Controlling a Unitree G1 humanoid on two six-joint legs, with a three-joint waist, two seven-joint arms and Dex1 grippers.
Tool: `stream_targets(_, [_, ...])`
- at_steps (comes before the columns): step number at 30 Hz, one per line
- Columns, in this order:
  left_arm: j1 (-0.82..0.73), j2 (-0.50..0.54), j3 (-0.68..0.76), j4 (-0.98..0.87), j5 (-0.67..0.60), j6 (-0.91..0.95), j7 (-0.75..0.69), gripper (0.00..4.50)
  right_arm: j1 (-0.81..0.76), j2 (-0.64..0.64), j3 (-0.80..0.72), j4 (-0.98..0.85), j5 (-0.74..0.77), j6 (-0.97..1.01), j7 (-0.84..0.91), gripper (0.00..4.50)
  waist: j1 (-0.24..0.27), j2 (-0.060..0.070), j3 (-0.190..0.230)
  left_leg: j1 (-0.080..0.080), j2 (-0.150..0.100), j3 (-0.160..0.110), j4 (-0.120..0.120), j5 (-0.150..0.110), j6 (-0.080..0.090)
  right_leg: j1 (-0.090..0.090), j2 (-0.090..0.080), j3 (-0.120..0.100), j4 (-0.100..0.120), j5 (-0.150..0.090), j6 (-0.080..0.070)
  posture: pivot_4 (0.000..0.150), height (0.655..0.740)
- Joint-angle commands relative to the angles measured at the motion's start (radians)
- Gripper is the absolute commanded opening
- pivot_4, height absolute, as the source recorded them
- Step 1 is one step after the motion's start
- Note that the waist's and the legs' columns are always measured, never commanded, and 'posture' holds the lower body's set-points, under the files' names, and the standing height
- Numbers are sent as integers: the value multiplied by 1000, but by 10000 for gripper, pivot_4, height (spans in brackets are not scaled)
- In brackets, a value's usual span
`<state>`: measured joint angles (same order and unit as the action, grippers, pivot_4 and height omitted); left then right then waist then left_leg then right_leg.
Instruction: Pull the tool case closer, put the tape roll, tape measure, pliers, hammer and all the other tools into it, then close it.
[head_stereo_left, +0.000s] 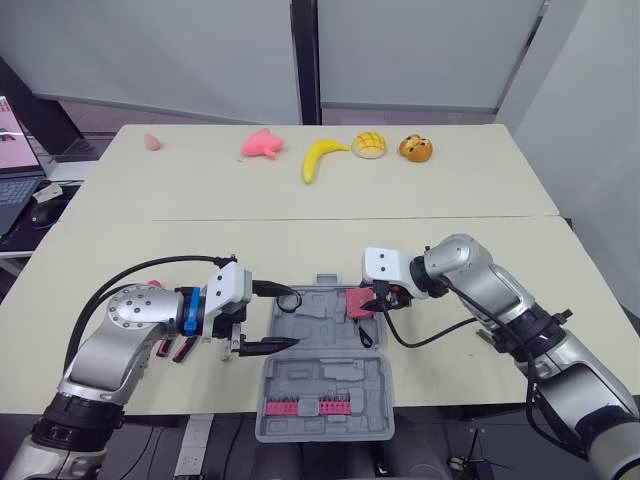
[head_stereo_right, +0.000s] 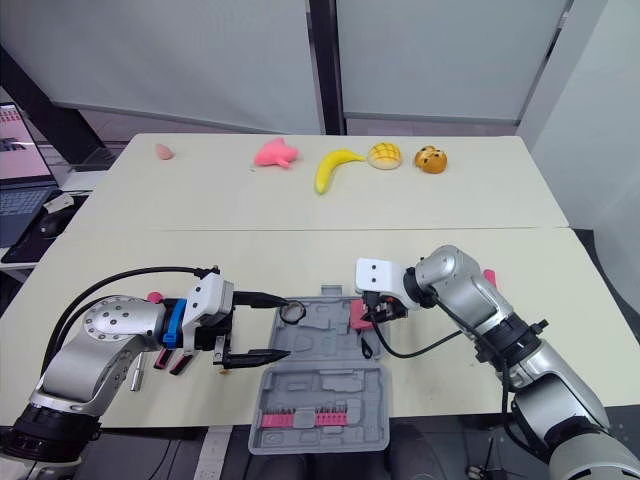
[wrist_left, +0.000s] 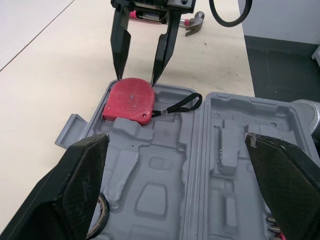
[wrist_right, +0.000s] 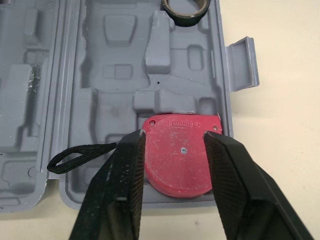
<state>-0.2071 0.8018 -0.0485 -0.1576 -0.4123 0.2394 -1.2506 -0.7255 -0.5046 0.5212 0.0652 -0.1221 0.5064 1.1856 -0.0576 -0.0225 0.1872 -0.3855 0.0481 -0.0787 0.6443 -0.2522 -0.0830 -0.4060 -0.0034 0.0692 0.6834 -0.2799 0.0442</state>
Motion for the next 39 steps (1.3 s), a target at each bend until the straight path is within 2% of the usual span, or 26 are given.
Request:
stream_targets(1, [-18,-1,19,-9,-14,2,-1,45000,2,6,-35,-22,21,-26,-22,16127,0,0,0,0,0,0,0,0,0,0,0,0,0,0,0,1500,7255])
stream_targets(3, [-20,-1,19,-13,-15,5,1,45000,7,10,-46,-10,26,-60,-44,16127,0,0,0,0,0,0,0,0,0,0,0,0,0,0,0,1500,7255])
stream_targets(6, [-21,-1,18,-24,-16,12,5,45000,39,14,-85,26,51,-225,-81,16127,0,0,0,0,0,0,0,0,0,0,0,0,0,0,0,1500,7255])
stream_targets(13, [-31,-1,14,-37,-18,27,9,45000,102,33,-134,95,81,-299,-127,16127,0,0,0,0,0,0,0,0,0,0,0,0,0,0,0,1500,7255])
stream_targets(27, [-57,2,5,-40,-15,47,-7,45000,119,55,-108,238,41,-284,-162,16127,0,0,0,0,0,0,0,0,0,0,0,0,0,0,0,1500,7255])
stream_targets(33, [-47,11,13,-34,-12,42,-16,45000,122,59,-77,296,13,-214,-151,16127,0,0,0,1,0,0,0,0,0,1,0,0,0,0,0,1500,7255])
stream_targets(39, [-37,12,29,-16,-17,32,-20,45000,117,92,-102,261,39,-251,-169,16127,0,0,-1,2,0,0,0,0,0,2,0,0,0,0,0,1500,7255])
